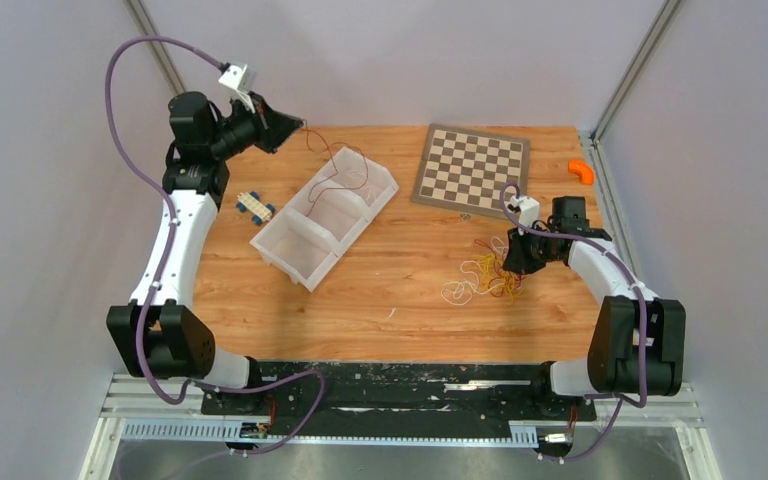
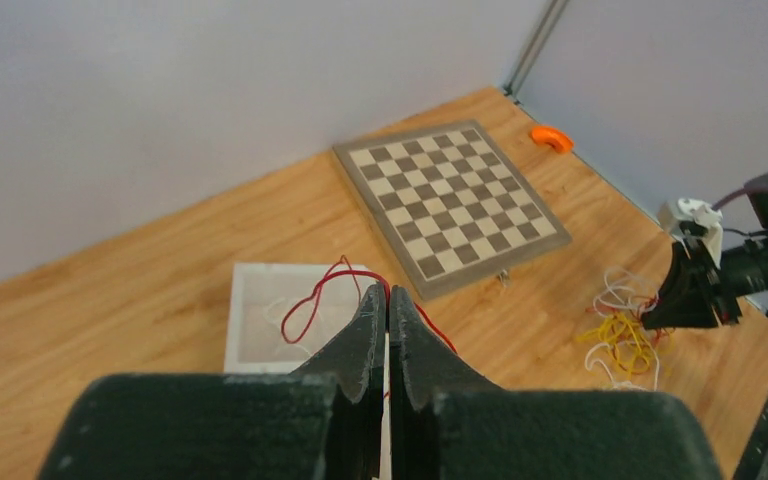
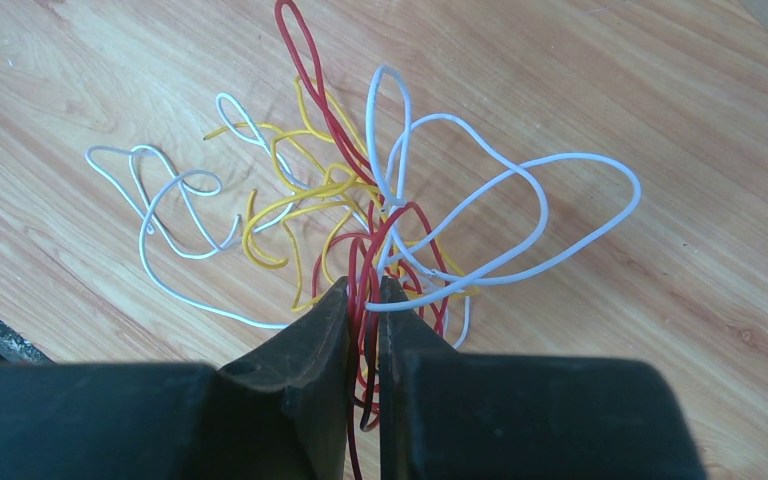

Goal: Untangle the cables

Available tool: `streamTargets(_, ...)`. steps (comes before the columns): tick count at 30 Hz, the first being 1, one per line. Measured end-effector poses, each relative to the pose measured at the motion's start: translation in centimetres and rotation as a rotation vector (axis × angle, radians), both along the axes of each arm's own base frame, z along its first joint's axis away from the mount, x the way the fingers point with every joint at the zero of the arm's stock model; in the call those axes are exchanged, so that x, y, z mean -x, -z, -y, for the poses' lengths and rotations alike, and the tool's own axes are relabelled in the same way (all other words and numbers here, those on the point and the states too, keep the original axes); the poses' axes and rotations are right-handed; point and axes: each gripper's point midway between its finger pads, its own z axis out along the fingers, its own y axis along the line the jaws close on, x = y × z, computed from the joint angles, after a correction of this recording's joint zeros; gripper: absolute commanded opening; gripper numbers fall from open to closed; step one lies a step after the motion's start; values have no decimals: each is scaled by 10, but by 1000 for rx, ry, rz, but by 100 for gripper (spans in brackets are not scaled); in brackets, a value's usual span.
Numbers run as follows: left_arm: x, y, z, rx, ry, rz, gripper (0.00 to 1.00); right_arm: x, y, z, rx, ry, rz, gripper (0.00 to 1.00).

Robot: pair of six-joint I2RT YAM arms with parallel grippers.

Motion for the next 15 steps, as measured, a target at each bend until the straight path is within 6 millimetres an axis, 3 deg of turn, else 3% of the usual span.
streamTargets(6,25,39,0,-74,29,-74,0,0,0,0,2,-3,2,13)
streamTargets(15,34,103,-12,-226,28,-179,0,0,0,2,3,1,2,13)
